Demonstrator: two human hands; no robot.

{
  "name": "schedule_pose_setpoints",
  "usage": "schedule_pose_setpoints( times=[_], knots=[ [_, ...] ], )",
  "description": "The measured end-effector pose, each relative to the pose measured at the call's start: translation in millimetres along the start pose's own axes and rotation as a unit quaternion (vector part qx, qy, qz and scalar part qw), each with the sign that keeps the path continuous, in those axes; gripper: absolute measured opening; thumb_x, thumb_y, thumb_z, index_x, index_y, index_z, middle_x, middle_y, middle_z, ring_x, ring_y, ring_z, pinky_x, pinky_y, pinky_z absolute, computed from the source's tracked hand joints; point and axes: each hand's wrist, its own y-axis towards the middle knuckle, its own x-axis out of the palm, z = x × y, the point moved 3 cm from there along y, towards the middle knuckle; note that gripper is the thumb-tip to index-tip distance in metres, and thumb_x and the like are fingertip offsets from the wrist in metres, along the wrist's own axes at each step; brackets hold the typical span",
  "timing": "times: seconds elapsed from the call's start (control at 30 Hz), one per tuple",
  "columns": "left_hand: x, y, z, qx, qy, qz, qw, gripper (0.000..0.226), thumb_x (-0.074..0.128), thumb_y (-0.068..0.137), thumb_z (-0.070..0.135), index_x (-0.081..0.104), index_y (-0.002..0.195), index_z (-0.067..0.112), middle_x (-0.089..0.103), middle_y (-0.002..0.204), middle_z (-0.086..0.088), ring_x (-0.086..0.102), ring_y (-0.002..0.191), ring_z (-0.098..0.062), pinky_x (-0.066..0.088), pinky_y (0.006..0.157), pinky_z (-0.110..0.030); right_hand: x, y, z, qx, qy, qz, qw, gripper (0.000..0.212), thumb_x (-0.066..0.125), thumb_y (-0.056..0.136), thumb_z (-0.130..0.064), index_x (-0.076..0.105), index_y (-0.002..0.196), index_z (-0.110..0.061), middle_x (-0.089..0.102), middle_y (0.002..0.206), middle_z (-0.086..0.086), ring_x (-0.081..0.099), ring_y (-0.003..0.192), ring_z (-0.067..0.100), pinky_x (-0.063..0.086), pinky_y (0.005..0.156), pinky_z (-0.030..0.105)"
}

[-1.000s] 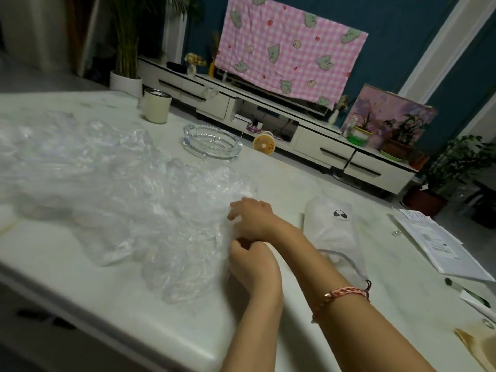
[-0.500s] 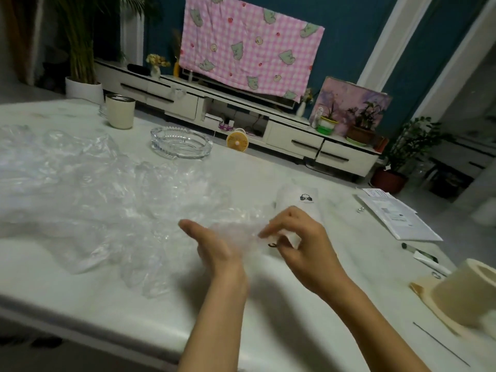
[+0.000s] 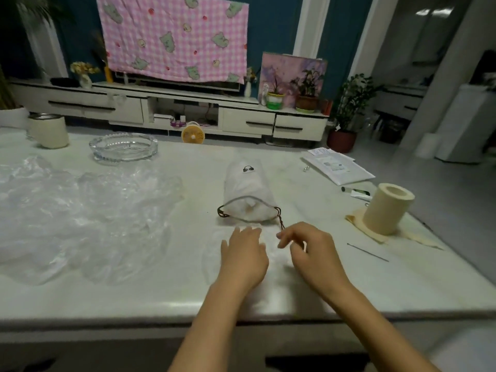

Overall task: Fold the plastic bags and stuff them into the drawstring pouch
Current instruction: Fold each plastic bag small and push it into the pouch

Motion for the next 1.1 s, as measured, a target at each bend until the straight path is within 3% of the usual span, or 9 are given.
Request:
schedule_pose_setpoints(
  times=[0.17, 0.43, 0.53, 0.6, 0.73, 0.83, 0.93, 1.03, 1.1],
  knots=[
    [26.1, -2.1, -3.2, 0.005, 0.127, -0.105, 0.986, 0.064, 0.033, 0.097, 0.021, 0.000, 0.152, 0.016, -0.003, 0.159, -0.005, -0.009, 0.146, -0.024, -0.009, 0.115, -0.047, 45.3, 20.3, 8.7, 0.021, -0.017, -0.185, 0.982, 0.041, 0.037, 0.097, -0.007, 0.047, 0.136, -0.018, 0.054, 0.134, 0.006, 0.050, 0.122, 0.019, 0.035, 0.097, 0.023],
    [30.3, -22.0, -3.9, 0.044, 0.229, -0.108, 0.966, 0.065, 0.019, 0.099, 0.038, -0.016, 0.149, 0.017, -0.023, 0.155, -0.009, -0.025, 0.142, -0.025, -0.016, 0.113, -0.047, 52.8, 6.0, 33.1, 0.025, -0.162, -0.285, 0.945, 0.051, 0.018, 0.102, -0.043, 0.019, 0.150, -0.025, 0.012, 0.159, -0.005, 0.004, 0.146, 0.010, -0.003, 0.118, 0.035],
    [25.1, -32.8, 1.7, 0.051, 0.236, -0.041, 0.970, 0.066, 0.041, 0.096, 0.038, 0.016, 0.150, 0.009, 0.002, 0.157, -0.019, 0.001, 0.146, -0.029, 0.000, 0.115, -0.048, 42.7, 2.2, 28.3, 0.026, -0.215, -0.271, 0.938, 0.051, 0.018, 0.101, -0.045, 0.038, 0.142, -0.023, 0.030, 0.153, 0.000, 0.019, 0.143, 0.014, 0.006, 0.116, 0.043],
    [15.5, -40.2, 13.8, 0.071, 0.213, 0.038, 0.974, 0.064, 0.079, 0.065, 0.030, 0.059, 0.119, 0.003, 0.050, 0.130, -0.023, 0.050, 0.123, -0.032, 0.040, 0.100, -0.045, 28.5, 2.7, 23.5, 0.006, -0.302, -0.231, 0.925, 0.047, 0.020, 0.101, -0.045, 0.054, 0.123, -0.022, 0.053, 0.129, 0.004, 0.042, 0.125, 0.022, 0.022, 0.106, 0.042],
    [5.3, -45.4, 5.4, 0.003, 0.182, 0.018, 0.983, 0.041, 0.047, 0.084, 0.006, 0.045, 0.122, 0.019, 0.039, 0.126, -0.002, 0.039, 0.118, -0.022, 0.031, 0.090, -0.028, -1.3, 6.2, 24.5, 0.035, -0.330, -0.126, 0.935, 0.034, 0.034, 0.100, -0.036, 0.060, 0.112, -0.018, 0.062, 0.114, 0.003, 0.053, 0.108, 0.025, 0.034, 0.089, 0.034],
    [0.6, -35.2, -9.4, 0.007, 0.122, 0.018, 0.992, 0.034, 0.047, 0.083, 0.001, 0.055, 0.109, 0.022, 0.045, 0.122, 0.002, 0.044, 0.115, -0.017, 0.031, 0.085, -0.022, -11.6, 9.4, 24.7, 0.018, -0.241, -0.022, 0.970, 0.027, 0.044, 0.096, -0.018, 0.059, 0.118, -0.015, 0.057, 0.121, 0.004, 0.048, 0.113, 0.024, 0.033, 0.092, 0.031],
    [-10.1, -34.1, -14.6, -0.008, 0.011, 0.053, 0.999, 0.028, 0.049, 0.080, -0.003, 0.053, 0.085, 0.023, 0.051, 0.099, 0.005, 0.051, 0.105, -0.018, 0.032, 0.074, -0.021, 11.6, 9.7, 11.9, -0.040, -0.100, -0.074, 0.991, 0.032, 0.046, 0.095, -0.008, 0.055, 0.125, -0.011, 0.053, 0.131, 0.005, 0.045, 0.123, 0.023, 0.030, 0.098, 0.023],
    [-20.0, -31.4, -17.3, 0.005, -0.029, 0.104, 0.994, 0.036, 0.041, 0.087, 0.001, 0.054, 0.114, 0.020, 0.054, 0.121, 0.000, 0.043, 0.123, -0.020, 0.034, 0.092, -0.025, 51.3, 3.3, 8.2, -0.080, -0.094, -0.211, 0.970, 0.041, 0.037, 0.101, -0.021, 0.038, 0.142, -0.015, 0.029, 0.153, 0.003, 0.023, 0.142, 0.017, 0.014, 0.112, 0.022],
    [-8.5, -25.3, -26.9, 0.023, 0.074, 0.018, 0.997, 0.045, 0.028, 0.101, 0.022, 0.028, 0.146, 0.016, 0.023, 0.155, -0.005, 0.012, 0.144, -0.019, 0.012, 0.116, -0.034, 64.2, -0.6, 16.8, -0.081, -0.180, -0.260, 0.945, 0.050, 0.029, 0.103, -0.031, 0.021, 0.150, -0.018, 0.009, 0.159, 0.003, 0.005, 0.146, 0.016, 0.001, 0.116, 0.027]
  ],
)
